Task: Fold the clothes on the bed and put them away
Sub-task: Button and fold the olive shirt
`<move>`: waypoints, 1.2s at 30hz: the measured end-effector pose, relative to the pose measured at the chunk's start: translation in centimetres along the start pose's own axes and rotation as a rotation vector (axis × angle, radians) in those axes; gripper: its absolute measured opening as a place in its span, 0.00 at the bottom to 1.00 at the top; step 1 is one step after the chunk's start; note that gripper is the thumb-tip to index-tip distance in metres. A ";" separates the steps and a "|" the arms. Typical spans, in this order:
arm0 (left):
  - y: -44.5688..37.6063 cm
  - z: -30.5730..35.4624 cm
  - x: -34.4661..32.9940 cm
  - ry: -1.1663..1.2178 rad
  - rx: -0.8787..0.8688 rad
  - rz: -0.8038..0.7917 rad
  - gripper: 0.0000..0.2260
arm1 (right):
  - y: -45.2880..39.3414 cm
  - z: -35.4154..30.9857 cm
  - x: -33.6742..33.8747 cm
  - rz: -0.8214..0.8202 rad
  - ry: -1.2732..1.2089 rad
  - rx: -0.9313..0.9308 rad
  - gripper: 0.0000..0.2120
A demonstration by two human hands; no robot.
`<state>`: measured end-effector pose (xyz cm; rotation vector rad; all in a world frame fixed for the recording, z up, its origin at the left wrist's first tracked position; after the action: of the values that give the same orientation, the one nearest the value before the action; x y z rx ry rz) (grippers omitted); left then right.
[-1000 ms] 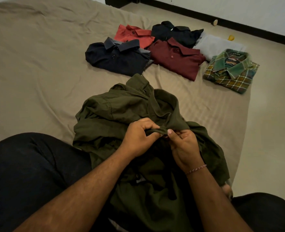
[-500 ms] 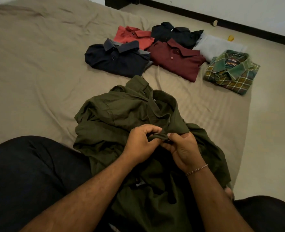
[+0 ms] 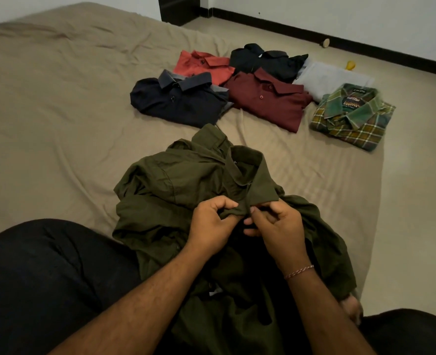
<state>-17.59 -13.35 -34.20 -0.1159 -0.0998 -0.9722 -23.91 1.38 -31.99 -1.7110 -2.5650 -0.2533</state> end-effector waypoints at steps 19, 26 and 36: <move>0.5 0.7 -0.4 -0.171 0.050 -0.179 0.19 | 0.3 0.5 0.7 0.202 0.017 -0.118 0.08; 0.2 1.8 -0.3 -0.300 -0.069 0.004 0.16 | 0.6 0.7 0.4 0.315 0.446 0.083 0.06; -0.8 2.5 -1.8 0.148 0.383 -0.054 0.13 | 1.9 -0.8 -0.3 0.343 0.426 0.329 0.08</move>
<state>-19.34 -11.93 -31.96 0.3113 -0.1520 -0.9964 -22.11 1.68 -31.01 -1.7090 -1.8644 -0.1468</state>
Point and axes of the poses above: each hand's wrist, its own y-axis away from the middle knuckle, its own x-axis out of the back of the hand, z = x × y, the point moved 4 cm from there along -y, towards the middle knuckle, and after that the axes turned 6 degrees about y, right-handed, at the moved point
